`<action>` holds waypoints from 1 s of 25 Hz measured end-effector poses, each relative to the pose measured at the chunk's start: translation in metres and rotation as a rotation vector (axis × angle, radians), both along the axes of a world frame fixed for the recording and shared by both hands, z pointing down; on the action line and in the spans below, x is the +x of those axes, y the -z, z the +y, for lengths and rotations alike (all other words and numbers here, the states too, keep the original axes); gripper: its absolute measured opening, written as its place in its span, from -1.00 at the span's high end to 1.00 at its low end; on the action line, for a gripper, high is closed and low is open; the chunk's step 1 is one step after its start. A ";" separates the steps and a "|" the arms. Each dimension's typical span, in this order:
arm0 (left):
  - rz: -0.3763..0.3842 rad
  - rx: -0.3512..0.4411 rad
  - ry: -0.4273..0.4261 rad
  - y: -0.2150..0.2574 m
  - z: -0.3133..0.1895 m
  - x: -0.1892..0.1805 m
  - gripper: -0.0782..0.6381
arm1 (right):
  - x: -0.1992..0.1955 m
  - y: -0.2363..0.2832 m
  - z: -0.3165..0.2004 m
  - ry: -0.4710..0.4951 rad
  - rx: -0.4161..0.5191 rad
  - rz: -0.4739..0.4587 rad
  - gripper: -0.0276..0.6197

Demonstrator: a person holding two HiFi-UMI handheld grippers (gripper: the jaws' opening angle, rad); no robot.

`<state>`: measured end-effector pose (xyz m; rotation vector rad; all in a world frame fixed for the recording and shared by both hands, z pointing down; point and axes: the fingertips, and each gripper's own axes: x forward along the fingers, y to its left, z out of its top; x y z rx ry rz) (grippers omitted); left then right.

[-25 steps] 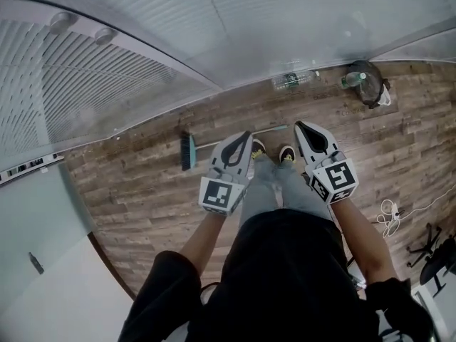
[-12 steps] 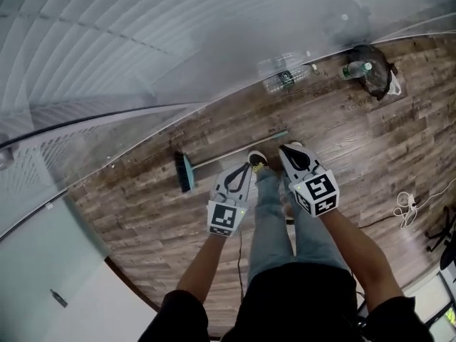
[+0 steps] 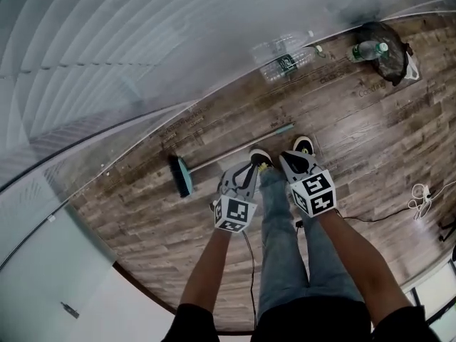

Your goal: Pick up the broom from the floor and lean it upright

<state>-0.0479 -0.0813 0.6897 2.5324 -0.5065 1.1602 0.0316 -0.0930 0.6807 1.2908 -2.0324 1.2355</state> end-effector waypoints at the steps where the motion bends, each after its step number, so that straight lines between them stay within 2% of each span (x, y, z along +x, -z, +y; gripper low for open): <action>1: -0.014 -0.014 0.004 -0.012 0.001 -0.004 0.72 | -0.002 -0.011 0.000 -0.012 -0.016 -0.005 0.85; 8: -0.127 -0.104 0.020 -0.092 0.020 -0.025 0.71 | 0.003 -0.086 0.000 -0.148 -0.099 -0.079 0.85; 13: -0.171 -0.149 0.074 -0.158 0.027 -0.039 0.71 | -0.008 -0.145 0.013 -0.211 -0.151 -0.122 0.85; 19: -0.196 -0.171 0.066 -0.246 0.042 -0.044 0.71 | -0.027 -0.226 0.043 -0.264 -0.234 -0.162 0.84; 22: -0.203 -0.184 0.047 -0.293 0.048 -0.042 0.70 | -0.026 -0.272 0.051 -0.352 -0.303 -0.164 0.84; 25: -0.210 -0.206 0.026 -0.338 0.051 -0.041 0.45 | -0.029 -0.324 0.052 -0.397 -0.334 -0.158 0.84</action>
